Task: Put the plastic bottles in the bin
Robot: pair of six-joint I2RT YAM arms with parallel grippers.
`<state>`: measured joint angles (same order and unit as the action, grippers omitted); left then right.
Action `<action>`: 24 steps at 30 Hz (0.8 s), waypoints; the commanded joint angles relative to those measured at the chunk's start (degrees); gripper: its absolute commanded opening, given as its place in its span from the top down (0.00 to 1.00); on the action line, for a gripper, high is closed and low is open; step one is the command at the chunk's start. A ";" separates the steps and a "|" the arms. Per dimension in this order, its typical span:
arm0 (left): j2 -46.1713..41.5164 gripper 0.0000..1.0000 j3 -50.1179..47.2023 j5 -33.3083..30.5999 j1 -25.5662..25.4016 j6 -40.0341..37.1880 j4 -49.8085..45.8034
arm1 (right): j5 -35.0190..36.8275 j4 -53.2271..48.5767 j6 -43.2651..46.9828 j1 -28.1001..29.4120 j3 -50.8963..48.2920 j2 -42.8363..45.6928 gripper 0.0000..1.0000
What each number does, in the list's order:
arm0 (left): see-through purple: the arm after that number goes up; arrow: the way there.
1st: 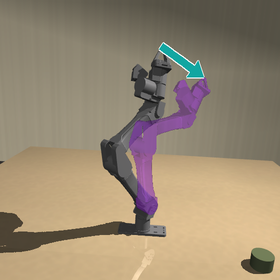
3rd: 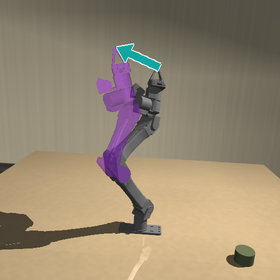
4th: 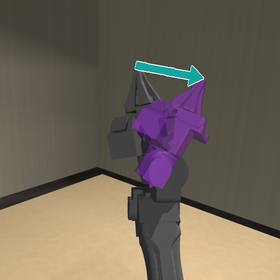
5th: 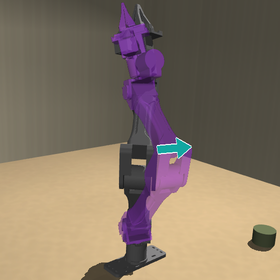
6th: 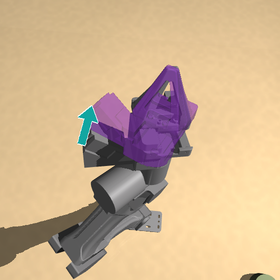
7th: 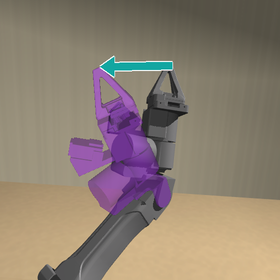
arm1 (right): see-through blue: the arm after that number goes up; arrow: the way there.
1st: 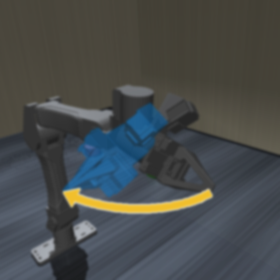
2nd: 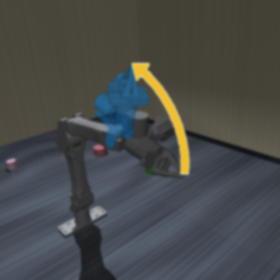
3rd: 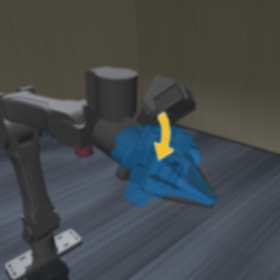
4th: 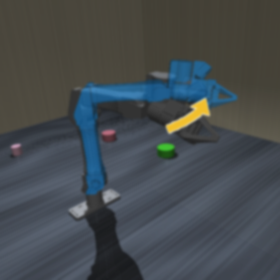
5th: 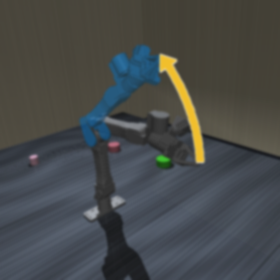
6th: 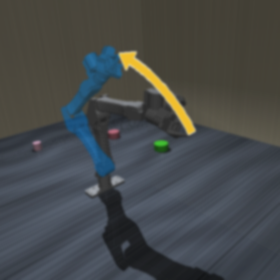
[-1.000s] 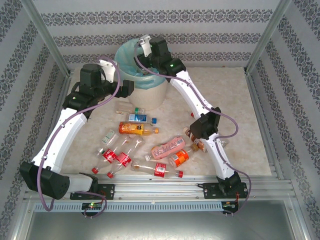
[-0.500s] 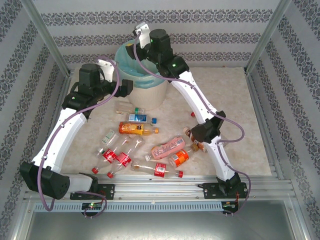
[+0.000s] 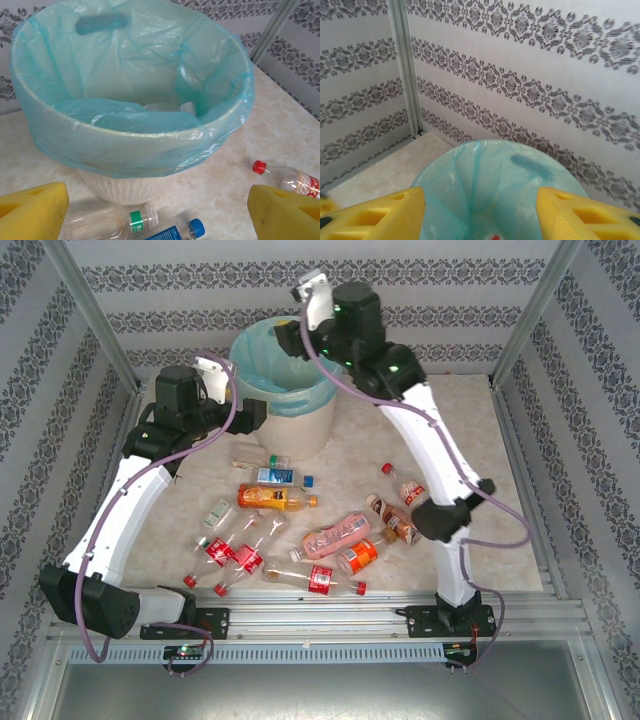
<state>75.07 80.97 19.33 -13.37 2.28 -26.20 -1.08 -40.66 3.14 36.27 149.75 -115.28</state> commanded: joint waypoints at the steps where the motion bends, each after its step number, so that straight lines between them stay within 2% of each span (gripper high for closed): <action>1: 1.05 0.08 4.20 0.26 -4.41 -4.12 -3.02 | 1.48 -2.60 -3.39 0.21 -10.51 11.40 0.39; 4: 2.97 0.09 7.62 -3.51 -10.99 -7.88 -7.94 | 2.57 0.53 -4.96 -0.63 -25.09 21.55 0.39; 12: 4.42 0.10 6.51 -5.20 -26.05 -14.91 -17.35 | 4.90 9.50 -10.49 -6.40 -61.96 47.90 0.39; 14: 2.65 0.10 2.33 -3.84 -29.25 -17.65 -18.02 | 4.78 9.90 -11.45 -8.58 -69.15 53.15 0.39; 17: -1.88 0.10 -7.89 -0.31 -35.15 -26.24 -18.14 | 3.61 10.57 -11.41 -11.34 -79.16 60.11 0.39; 21: -5.43 0.09 -20.77 -0.39 -43.08 -38.25 -19.22 | 3.19 10.23 -11.48 -13.99 -87.52 66.48 0.39; 24: -5.35 0.11 -25.25 1.20 -44.52 -41.83 -19.22 | 3.57 11.12 -12.34 -15.19 -90.48 69.05 0.40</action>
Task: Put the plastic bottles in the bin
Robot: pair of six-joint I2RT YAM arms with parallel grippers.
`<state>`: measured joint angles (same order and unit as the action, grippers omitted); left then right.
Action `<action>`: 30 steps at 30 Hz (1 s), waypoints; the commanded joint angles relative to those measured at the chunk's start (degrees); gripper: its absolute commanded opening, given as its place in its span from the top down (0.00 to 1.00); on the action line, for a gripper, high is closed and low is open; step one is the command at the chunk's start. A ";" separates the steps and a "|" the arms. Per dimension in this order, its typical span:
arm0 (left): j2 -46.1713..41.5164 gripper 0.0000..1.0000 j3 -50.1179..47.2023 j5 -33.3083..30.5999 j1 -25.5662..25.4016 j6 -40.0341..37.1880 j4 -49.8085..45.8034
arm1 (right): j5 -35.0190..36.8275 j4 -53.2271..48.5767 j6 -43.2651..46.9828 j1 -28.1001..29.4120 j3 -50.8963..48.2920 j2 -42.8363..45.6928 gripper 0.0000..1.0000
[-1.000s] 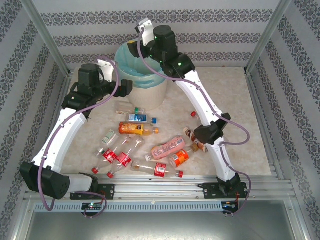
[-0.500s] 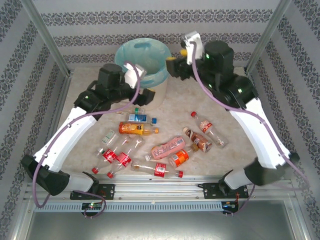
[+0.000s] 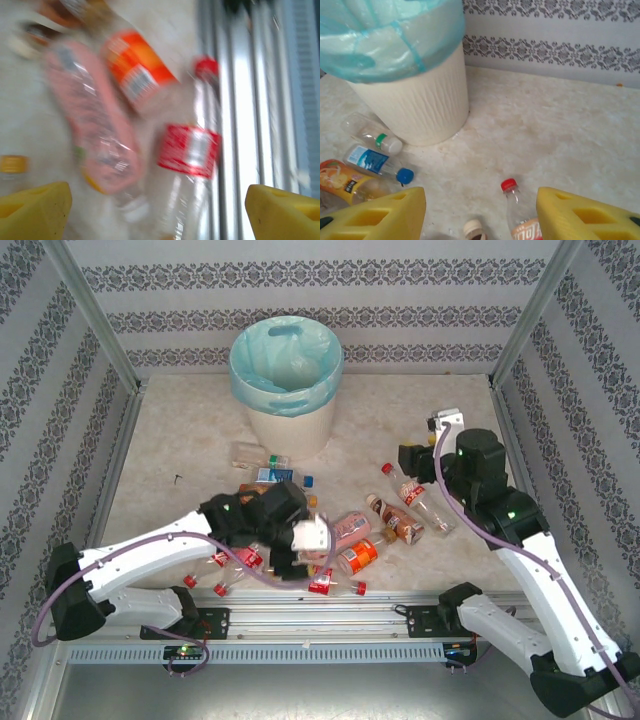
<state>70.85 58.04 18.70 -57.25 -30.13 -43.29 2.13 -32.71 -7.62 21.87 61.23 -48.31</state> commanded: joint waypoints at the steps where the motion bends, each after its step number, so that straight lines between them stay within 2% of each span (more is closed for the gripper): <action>1: -1.13 0.11 -3.59 2.56 -0.64 -10.47 -1.72 | 0.49 3.70 -1.70 -0.93 -2.45 2.53 0.39; 6: -0.04 0.13 -8.57 2.65 -0.67 -14.51 -0.80 | 0.86 5.91 -1.40 -1.03 -2.73 2.65 0.38; 14: 3.11 0.14 -14.79 -8.65 -0.62 -14.40 7.58 | 0.18 5.84 -1.35 -1.04 -2.54 1.32 0.36; 30: 5.43 0.28 -16.00 -8.25 -1.89 -15.75 9.63 | 0.23 5.91 -3.39 -0.95 -2.93 -2.05 0.36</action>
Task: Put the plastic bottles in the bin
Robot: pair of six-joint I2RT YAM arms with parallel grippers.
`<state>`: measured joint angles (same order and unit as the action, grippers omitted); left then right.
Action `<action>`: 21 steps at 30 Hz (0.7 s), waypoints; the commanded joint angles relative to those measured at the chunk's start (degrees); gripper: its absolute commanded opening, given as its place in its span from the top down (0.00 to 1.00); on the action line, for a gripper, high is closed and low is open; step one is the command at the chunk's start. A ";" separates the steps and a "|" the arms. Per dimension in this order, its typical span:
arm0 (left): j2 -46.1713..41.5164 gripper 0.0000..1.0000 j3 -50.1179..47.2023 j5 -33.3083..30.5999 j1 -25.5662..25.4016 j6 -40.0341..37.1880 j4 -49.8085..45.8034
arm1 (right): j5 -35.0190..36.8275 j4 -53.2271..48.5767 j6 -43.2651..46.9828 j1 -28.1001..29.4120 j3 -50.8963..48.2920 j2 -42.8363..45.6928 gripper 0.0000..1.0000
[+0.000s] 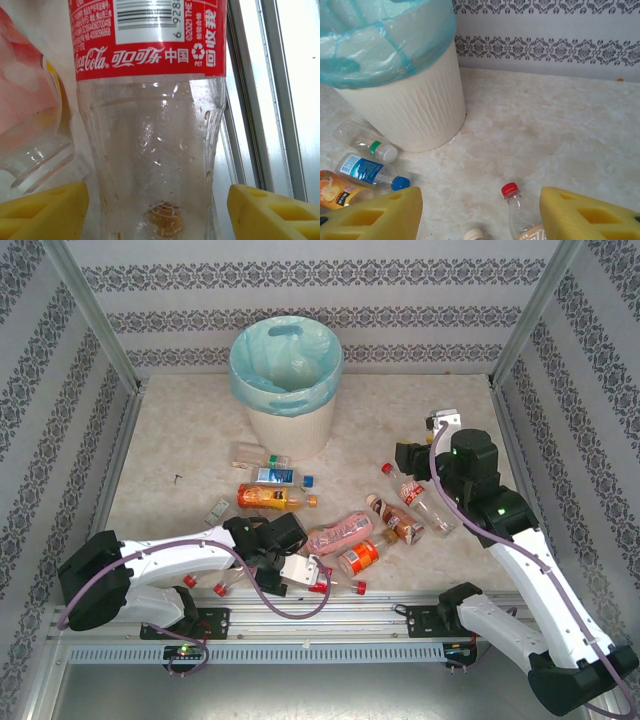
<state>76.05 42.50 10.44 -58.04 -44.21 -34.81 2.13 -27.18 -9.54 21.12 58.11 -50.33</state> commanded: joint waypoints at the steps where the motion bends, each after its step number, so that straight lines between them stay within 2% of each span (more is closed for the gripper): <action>1: 0.09 0.29 -0.49 -0.22 -1.25 -1.67 1.09 | 0.29 0.50 -1.48 -0.20 -0.06 0.04 0.36; 9: -0.37 0.35 -0.37 -0.72 -2.08 -1.67 1.47 | 1.05 0.09 -0.71 -0.20 0.38 -0.04 0.36; 15: -2.79 0.30 -1.32 -0.65 -2.20 -1.12 3.44 | 0.84 0.64 -1.73 -0.20 -0.19 0.40 0.36; 21: -1.81 0.31 -1.44 0.05 -3.60 -0.68 3.93 | 1.16 0.33 -1.58 -0.21 -0.26 -0.11 0.36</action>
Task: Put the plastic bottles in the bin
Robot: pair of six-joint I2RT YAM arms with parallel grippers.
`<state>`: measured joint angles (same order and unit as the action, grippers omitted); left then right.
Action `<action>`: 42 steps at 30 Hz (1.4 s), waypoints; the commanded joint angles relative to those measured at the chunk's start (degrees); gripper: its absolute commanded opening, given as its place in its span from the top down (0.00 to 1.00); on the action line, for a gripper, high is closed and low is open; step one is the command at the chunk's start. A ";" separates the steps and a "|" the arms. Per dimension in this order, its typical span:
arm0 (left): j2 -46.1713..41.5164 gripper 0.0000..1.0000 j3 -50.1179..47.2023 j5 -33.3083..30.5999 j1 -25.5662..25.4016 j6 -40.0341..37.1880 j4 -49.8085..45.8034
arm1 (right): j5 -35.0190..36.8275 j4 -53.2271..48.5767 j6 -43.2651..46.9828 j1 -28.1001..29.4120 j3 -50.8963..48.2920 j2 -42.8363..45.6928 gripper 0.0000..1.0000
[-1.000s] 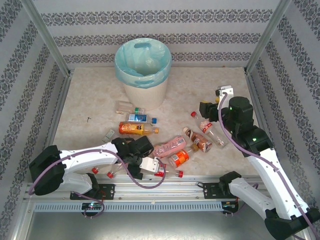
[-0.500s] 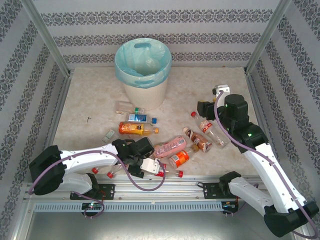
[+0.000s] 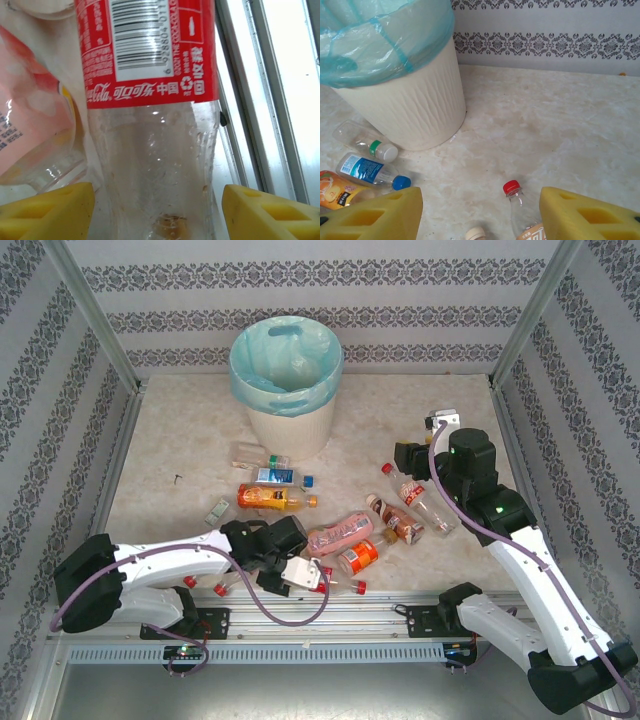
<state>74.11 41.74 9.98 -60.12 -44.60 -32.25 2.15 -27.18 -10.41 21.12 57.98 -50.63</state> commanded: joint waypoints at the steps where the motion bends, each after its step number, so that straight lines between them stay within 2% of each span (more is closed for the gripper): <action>1: 0.43 0.31 -0.58 0.57 -1.71 -0.38 1.47 | 0.98 0.16 -0.79 -0.21 0.10 0.02 0.37; 11: 1.51 0.32 -1.76 1.59 -2.70 0.38 3.56 | -0.13 0.03 -1.97 -0.02 1.23 -2.33 0.38; 15: 4.86 0.28 -1.52 -1.97 -3.05 0.40 5.23 | -0.18 1.51 -2.72 0.17 0.23 -2.61 0.38; 18: 6.33 0.28 -1.21 -2.91 -3.25 0.10 5.45 | -0.31 1.55 -2.56 0.23 -0.06 -3.13 0.38; 23: 5.96 0.34 -0.93 -1.78 -3.32 0.65 5.10 | 0.02 0.81 -1.98 0.28 0.71 -4.19 0.38; 28: 2.64 0.45 -0.73 -0.63 -3.25 0.04 2.80 | -0.05 1.41 -2.84 0.58 1.16 -4.65 0.38; 42: -4.64 0.55 0.45 -0.64 -2.01 0.21 0.87 | -1.09 2.69 -2.69 1.51 4.48 -9.83 0.38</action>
<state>71.07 40.84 8.54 -62.50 -44.38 -29.43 1.98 -25.87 -12.32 22.02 59.96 -60.29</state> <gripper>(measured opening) 0.458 0.620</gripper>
